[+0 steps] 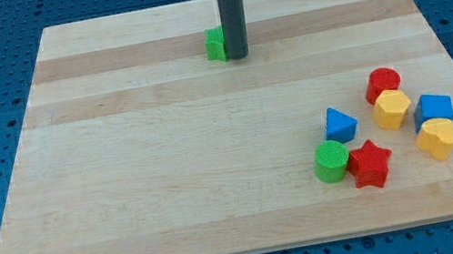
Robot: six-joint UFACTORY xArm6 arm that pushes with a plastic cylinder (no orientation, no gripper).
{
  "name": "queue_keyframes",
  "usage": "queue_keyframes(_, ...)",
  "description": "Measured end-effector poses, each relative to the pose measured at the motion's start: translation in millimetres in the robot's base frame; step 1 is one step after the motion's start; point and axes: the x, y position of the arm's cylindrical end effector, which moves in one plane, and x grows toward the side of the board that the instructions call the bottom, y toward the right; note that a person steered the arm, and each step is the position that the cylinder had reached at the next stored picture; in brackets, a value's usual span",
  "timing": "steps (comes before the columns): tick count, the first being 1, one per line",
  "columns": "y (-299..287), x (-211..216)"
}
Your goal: Push the green star to the top left corner of the board
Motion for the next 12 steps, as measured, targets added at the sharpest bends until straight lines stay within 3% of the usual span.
queue_keyframes(2,-29,-36)
queue_keyframes(7,-170,-51)
queue_keyframes(12,-231,-76)
